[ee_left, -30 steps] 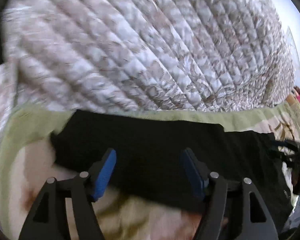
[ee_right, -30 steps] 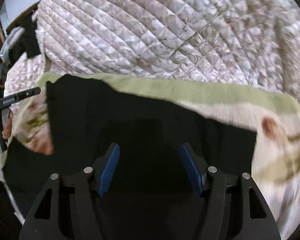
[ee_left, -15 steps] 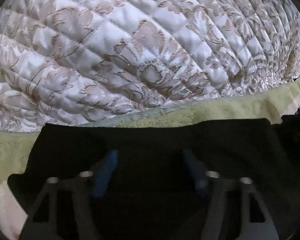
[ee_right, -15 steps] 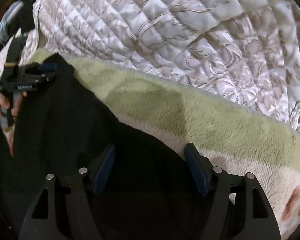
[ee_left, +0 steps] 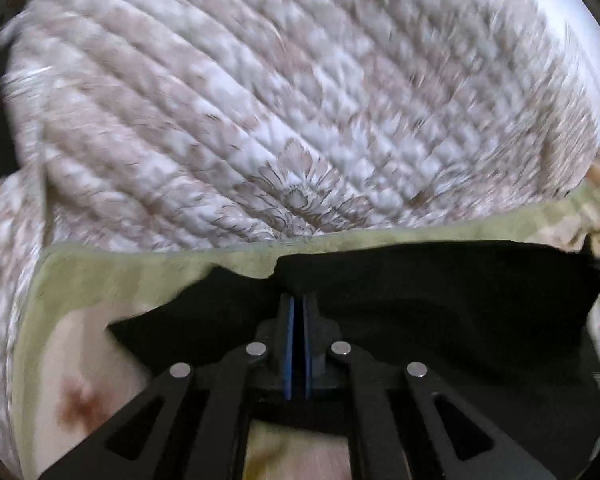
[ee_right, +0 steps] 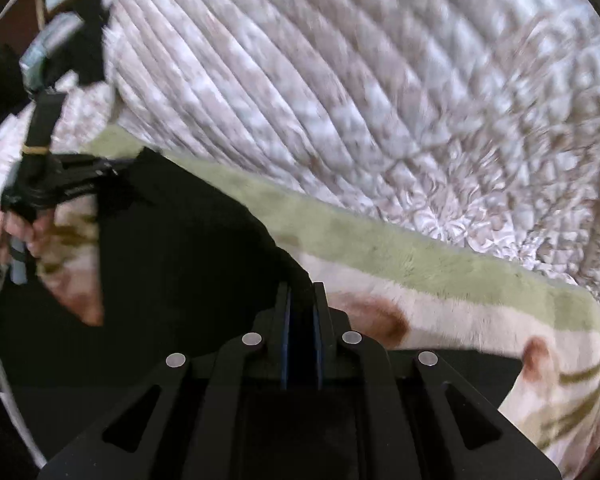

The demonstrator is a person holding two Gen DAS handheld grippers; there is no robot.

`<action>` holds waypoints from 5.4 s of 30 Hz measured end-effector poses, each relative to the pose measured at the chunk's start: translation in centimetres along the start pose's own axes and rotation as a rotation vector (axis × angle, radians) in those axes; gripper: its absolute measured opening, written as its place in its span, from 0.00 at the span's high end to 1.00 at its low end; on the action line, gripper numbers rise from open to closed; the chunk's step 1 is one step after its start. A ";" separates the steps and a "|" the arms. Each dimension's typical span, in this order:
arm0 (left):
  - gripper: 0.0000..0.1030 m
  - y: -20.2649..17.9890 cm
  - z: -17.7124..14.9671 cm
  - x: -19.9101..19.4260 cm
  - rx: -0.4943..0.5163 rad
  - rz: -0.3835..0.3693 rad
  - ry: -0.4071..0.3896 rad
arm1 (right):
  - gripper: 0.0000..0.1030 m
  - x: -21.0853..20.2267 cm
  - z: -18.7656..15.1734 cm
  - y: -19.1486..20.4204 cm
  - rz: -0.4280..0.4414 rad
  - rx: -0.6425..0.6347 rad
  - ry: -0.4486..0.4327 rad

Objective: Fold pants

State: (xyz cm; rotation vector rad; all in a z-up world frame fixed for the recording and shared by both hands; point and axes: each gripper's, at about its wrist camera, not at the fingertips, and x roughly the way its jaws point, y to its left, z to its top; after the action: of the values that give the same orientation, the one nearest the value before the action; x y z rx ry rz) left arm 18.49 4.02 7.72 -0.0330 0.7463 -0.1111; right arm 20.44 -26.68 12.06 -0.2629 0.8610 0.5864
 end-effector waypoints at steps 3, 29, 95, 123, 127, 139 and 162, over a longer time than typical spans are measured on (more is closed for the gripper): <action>0.95 0.7 -2.6 -5.1 -0.050 -0.032 -0.045 | 0.92 -4.6 -2.5 2.5 0.016 0.028 -0.049; 0.72 1.5 -17.8 -14.8 -0.196 -0.033 0.059 | 0.57 -11.1 -23.7 6.1 0.094 0.710 -0.046; 0.96 6.5 -25.1 -19.4 -0.536 0.173 -0.018 | 0.92 -14.9 -25.6 -0.4 -0.125 1.078 -0.173; 0.93 8.7 -25.4 -23.8 -0.582 0.338 -0.033 | 0.80 -18.1 -25.4 1.6 -0.453 1.016 -0.136; 0.93 7.5 -23.9 -22.8 -0.524 0.268 -0.038 | 0.73 -18.3 -23.5 2.5 -0.456 0.882 -0.189; 0.91 2.4 -24.3 -18.1 -0.340 0.109 0.143 | 0.73 -11.7 -22.5 3.8 -0.333 0.747 0.051; 0.73 5.2 -16.7 -10.7 -0.298 0.178 0.111 | 0.69 -6.4 -15.7 1.4 -0.327 0.596 -0.037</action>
State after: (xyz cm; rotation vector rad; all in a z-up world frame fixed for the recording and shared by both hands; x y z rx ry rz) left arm -0.15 10.58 2.36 -0.2450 0.8687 0.1700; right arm 6.37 -34.93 7.08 0.1493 0.8952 0.0162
